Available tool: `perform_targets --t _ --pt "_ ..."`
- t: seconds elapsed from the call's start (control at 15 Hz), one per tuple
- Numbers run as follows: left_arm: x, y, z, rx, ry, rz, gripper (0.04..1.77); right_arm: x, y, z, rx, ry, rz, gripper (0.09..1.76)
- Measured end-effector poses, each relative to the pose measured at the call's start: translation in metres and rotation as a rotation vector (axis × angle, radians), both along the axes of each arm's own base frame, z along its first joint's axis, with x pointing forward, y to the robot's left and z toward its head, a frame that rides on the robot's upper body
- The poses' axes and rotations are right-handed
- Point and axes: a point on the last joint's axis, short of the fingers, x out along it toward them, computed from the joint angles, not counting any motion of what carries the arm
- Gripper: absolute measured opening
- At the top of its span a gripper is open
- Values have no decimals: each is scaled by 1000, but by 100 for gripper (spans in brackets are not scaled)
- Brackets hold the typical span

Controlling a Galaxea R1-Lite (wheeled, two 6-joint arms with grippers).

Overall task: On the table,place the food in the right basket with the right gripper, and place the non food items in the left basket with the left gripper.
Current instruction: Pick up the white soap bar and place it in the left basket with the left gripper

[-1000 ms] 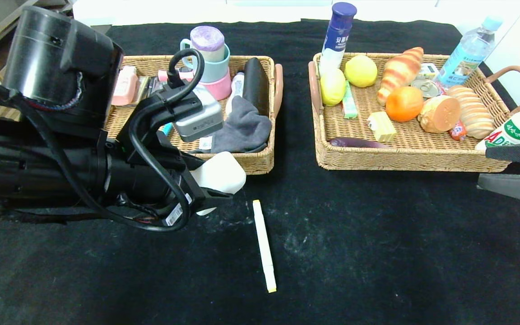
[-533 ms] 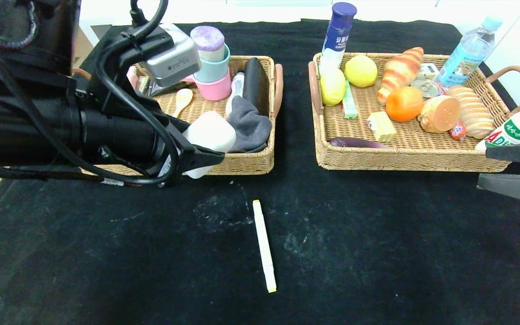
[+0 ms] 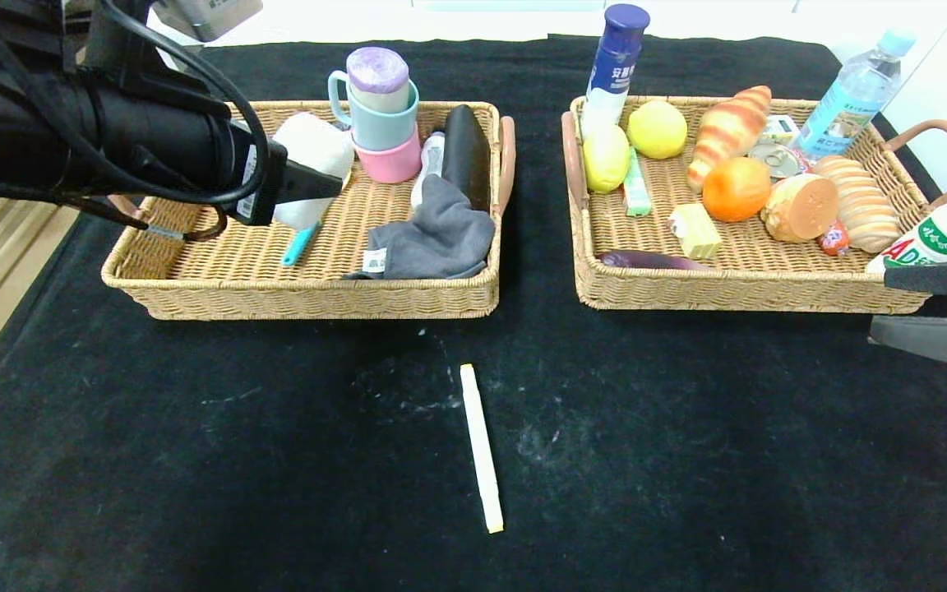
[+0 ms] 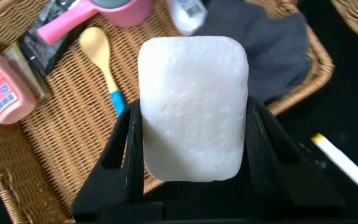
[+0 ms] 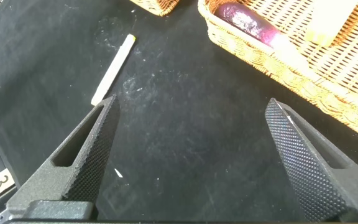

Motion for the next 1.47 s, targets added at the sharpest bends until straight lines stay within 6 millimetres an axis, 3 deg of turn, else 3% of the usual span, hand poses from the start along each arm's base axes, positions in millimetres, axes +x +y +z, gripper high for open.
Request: perform_targets --t 0.73,1.47 --pt "53 45 -3 -113 25 138 98 0 0 0 -1 0 -2 171" --pt "103 87 -22 -176 33 243 98 1 0 -1 -1 3 -4 171"
